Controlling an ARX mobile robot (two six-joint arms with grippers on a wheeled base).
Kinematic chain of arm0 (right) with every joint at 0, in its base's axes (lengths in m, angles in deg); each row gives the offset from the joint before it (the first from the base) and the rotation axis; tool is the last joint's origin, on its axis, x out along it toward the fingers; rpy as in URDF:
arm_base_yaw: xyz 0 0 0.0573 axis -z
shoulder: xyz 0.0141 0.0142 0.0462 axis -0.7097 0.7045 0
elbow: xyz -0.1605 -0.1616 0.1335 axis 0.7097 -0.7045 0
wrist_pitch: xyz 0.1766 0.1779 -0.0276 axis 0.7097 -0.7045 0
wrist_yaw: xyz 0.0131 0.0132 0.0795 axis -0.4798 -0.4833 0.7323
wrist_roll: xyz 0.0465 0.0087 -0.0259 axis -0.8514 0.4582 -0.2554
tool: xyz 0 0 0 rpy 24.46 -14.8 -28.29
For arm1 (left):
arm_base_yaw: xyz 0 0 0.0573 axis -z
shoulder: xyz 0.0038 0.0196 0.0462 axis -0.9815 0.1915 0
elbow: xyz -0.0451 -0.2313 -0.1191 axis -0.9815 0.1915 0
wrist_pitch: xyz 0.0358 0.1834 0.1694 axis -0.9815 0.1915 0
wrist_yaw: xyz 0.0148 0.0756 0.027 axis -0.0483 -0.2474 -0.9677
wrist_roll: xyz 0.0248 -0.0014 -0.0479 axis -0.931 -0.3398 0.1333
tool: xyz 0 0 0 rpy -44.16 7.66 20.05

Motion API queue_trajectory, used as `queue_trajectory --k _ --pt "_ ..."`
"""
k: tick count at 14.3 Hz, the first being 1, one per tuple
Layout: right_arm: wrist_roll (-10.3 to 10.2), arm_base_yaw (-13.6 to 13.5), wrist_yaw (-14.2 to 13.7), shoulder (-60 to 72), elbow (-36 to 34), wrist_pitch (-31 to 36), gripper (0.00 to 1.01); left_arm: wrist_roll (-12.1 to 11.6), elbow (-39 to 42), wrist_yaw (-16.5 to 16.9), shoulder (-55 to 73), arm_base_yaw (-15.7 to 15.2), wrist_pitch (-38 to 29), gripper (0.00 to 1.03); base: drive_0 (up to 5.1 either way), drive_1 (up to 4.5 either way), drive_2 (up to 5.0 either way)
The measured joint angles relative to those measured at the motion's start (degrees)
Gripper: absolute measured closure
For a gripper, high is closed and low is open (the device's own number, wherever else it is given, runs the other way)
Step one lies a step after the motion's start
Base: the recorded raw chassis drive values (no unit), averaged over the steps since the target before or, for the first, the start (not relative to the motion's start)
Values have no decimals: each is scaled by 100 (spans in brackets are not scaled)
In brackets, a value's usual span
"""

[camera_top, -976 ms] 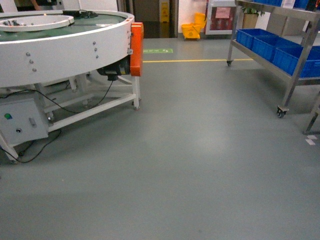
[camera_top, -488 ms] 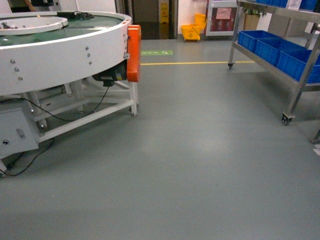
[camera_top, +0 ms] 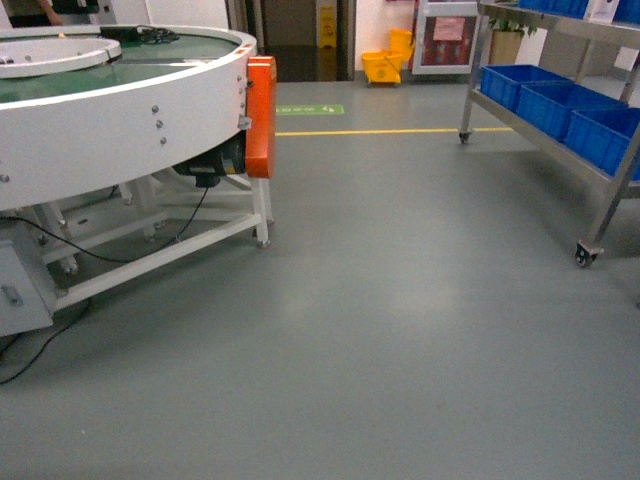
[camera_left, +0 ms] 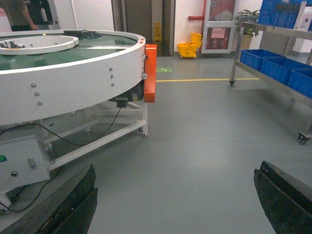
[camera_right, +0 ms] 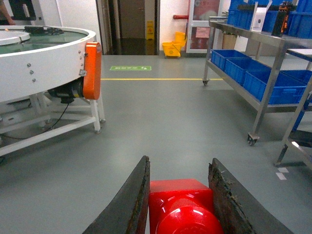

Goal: Pick red block from blue box to shelf

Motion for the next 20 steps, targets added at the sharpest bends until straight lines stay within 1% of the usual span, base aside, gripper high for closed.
queue_trajectory --k 20 --pt "0 0 0 0 0 0 73 0 0 2 0 0 13 5 -1 428 -431"
